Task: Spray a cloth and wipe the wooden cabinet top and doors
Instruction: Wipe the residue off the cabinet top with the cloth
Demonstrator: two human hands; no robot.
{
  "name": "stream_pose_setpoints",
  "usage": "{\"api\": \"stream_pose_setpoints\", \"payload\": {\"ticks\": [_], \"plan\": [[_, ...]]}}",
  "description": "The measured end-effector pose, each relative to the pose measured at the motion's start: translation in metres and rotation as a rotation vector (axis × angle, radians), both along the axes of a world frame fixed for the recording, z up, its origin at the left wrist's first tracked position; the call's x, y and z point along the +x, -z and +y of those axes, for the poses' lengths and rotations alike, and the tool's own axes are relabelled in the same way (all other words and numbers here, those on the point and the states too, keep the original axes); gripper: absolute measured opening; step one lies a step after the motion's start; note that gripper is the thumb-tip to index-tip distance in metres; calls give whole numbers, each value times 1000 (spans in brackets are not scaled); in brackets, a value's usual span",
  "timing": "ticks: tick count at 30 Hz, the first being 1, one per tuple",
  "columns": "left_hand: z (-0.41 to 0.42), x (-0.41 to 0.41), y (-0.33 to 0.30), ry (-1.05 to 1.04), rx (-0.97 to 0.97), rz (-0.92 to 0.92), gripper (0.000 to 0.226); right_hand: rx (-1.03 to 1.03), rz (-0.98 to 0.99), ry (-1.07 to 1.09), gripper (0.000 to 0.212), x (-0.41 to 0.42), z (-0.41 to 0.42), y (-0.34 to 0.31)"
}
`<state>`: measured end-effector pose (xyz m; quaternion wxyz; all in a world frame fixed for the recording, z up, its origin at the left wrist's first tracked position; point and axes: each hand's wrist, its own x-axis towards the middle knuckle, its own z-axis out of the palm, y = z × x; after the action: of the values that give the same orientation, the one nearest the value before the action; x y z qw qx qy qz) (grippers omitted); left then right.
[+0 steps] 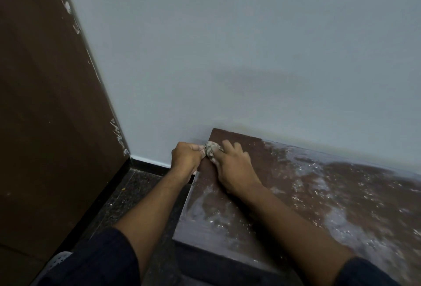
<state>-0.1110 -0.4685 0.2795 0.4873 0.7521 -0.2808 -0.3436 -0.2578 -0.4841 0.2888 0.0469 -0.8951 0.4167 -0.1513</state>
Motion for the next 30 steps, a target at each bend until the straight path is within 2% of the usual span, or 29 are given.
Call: {"api": "stream_pose_setpoints", "payload": {"ticks": [2,5,8,12,14,19,21,25,28,30], "plan": [[-1,0,1,5,-9,-14,20,-23,37,-29,32,-25,1,1],[0,-2,0,-6,-23,-19,21,-3,103,142,37,-47,-32,0],[0,-2,0,-3,-21,-48,22,36,71,271,32,-31,-36,-5],[-4,0,6,-3,-13,-86,20,-50,49,0,31,-20,7,7],[-6,2,10,-3,-21,-68,19,-70,64,-9,39,-38,-9,10],[-5,1,10,-4,-33,-58,19,6,66,340,23,-66,-81,-6],[-7,2,9,-13,-21,-49,19,10,76,380,23,-55,-82,-6],[-9,4,8,-28,2,-39,18,20,37,251,28,-18,-58,2],[-4,3,2,13,9,-12,17,25,11,234,29,19,-41,0],[6,5,-4,34,55,2,10,50,10,163,28,37,-20,-1]]}}
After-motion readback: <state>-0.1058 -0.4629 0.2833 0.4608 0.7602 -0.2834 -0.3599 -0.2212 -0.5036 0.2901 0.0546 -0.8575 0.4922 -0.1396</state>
